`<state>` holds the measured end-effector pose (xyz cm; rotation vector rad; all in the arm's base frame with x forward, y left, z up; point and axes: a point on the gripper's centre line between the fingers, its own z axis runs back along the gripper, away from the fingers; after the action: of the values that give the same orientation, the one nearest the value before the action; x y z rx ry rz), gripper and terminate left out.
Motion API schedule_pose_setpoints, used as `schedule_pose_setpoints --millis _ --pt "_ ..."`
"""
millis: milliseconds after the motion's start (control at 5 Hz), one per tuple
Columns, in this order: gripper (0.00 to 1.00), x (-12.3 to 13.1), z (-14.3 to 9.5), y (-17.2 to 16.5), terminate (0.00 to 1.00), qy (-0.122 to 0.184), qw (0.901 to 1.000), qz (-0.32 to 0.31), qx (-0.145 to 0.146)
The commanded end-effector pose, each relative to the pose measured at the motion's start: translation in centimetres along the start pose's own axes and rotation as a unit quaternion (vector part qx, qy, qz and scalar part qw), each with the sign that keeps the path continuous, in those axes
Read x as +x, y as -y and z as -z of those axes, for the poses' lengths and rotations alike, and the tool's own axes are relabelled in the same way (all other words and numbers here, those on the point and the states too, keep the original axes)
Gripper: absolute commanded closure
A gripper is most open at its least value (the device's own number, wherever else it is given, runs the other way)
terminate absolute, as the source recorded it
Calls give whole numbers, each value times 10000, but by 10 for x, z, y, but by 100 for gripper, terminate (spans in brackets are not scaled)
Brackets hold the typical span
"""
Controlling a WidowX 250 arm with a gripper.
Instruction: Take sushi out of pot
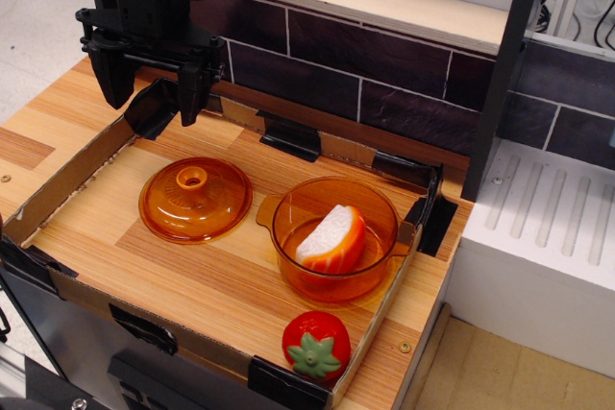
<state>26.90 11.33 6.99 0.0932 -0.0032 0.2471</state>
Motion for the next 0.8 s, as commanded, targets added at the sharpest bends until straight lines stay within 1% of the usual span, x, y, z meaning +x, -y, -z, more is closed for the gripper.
schedule_pose_setpoints --millis 0,200,400,600 --pt "0 0 0 0 0 0 10000 0 0" --pt "0 -4 -24 20 0 67 9999 96 -119" --pt "0 -14 -56 45 0 65 9984 269 -486" --pt "0 -29 -76 74 0 -36 9945 621 -844"
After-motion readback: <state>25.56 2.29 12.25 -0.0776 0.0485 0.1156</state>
